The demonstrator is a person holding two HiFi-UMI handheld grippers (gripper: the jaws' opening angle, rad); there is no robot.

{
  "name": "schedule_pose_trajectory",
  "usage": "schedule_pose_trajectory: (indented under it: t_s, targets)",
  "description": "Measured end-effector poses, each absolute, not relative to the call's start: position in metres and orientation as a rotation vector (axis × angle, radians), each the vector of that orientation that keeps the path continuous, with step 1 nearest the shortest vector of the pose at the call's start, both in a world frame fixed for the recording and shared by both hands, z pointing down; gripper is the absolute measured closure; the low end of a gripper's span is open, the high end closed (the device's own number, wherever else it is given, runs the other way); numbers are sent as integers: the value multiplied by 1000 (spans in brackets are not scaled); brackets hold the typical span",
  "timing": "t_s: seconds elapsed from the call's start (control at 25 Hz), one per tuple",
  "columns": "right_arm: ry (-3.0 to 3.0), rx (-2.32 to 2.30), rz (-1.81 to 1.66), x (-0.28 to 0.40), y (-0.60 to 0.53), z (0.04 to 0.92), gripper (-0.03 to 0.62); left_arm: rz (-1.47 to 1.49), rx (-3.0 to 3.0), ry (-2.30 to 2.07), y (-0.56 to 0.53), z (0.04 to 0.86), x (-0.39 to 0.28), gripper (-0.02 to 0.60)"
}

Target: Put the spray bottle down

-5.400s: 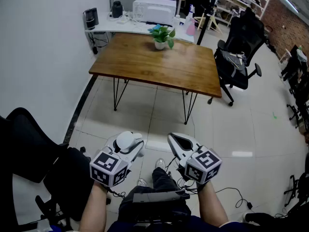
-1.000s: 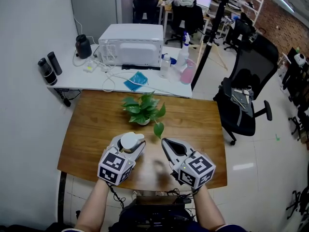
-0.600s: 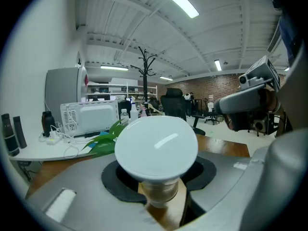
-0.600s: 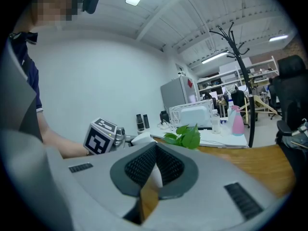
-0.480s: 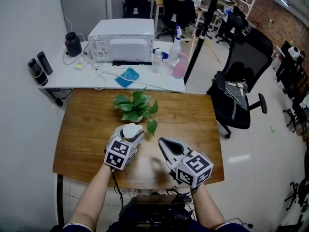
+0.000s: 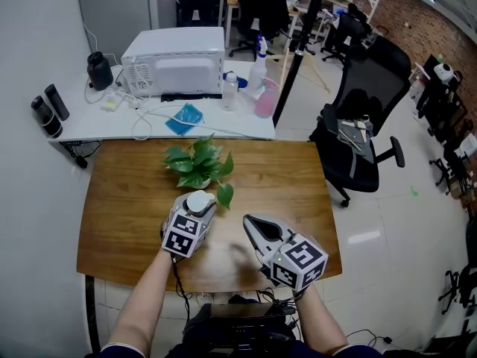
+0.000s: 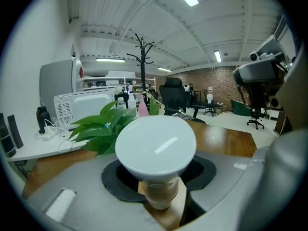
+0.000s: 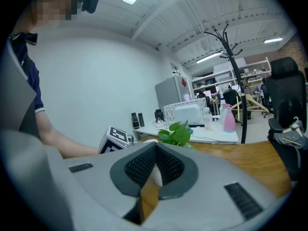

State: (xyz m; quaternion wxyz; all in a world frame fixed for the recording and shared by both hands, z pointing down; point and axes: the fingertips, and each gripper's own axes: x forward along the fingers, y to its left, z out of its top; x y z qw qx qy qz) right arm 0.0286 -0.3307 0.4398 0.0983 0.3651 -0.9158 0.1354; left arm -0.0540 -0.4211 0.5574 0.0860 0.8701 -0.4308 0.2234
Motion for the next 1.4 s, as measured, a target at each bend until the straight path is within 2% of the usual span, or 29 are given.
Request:
schedule_pose_trajectory:
  t_s: [0.6,0.72,0.84,1.16,1.2,1.28,1.36,1.4]
  targets:
    - [-2704,1095,413,34,-329,440,592,567,2609,-1403,-428,555,-55,368]
    - [-2705,1095,414,35,-327,441,592,565,2579,-1394,-425,563,-56,279]
    - [-2706,1095,416,35,-325,442,592,558,2555,-1399,-421,568,-61,249]
    - [-2722,1074,430,31,-320,442,592,485,2478,-1443,-367,567,-85,249]
    - [-2724,1070,430,30,-320,442,592,446,2451,-1442,-357,566,-91,278]
    - [-2730,1062,430,28,-319,443,592,351,2381,-1443,-337,558,-106,401]
    - [-2739,1051,430,25,-317,442,592,255,2332,-1474,-320,542,-121,550]
    - [-2744,1045,430,23,-317,442,592,219,2325,-1486,-314,533,-127,574]
